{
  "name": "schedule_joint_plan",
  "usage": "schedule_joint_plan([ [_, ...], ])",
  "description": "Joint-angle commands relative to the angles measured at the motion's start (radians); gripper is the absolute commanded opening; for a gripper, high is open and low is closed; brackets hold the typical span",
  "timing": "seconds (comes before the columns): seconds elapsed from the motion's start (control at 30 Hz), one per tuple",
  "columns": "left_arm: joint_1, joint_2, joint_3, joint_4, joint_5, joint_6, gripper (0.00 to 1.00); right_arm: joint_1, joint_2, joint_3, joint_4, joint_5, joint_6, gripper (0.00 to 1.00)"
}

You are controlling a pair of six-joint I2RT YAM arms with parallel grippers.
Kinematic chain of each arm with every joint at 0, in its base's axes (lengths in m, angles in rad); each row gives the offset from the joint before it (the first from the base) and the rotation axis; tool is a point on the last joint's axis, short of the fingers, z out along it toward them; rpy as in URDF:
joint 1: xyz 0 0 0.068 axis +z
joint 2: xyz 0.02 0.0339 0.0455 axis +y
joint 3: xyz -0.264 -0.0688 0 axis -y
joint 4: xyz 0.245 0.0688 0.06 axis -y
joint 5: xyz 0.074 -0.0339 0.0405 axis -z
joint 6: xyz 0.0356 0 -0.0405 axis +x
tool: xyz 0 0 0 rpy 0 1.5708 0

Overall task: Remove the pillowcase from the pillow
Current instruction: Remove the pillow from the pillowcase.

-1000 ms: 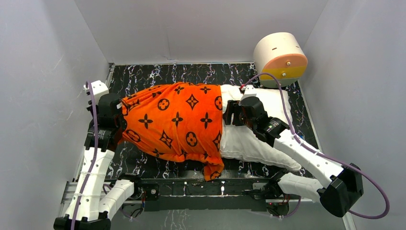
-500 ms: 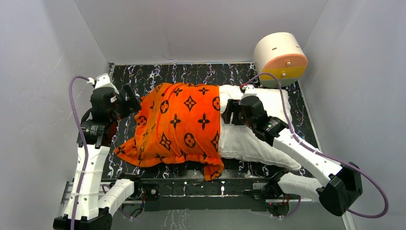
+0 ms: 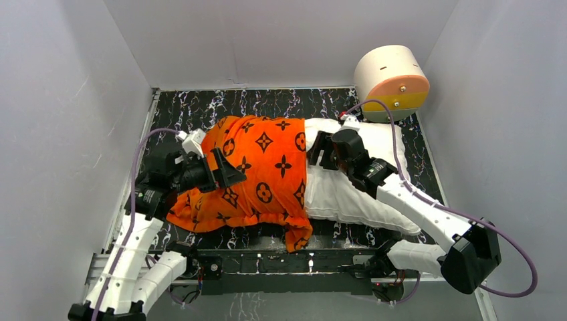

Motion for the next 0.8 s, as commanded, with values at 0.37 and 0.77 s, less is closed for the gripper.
schedule_joint_plan([
  [0.37,-0.327,0.271,0.013,-0.065,-0.037,0.065,0.98,-0.015,0.012,-0.032,-0.045,0.003,0.078,0.81],
  [0.77,-0.352,0.55,0.206,0.033,-0.785,0.103,0.98,-0.015,-0.116,-0.13,-0.042,-0.095,0.042,0.81],
])
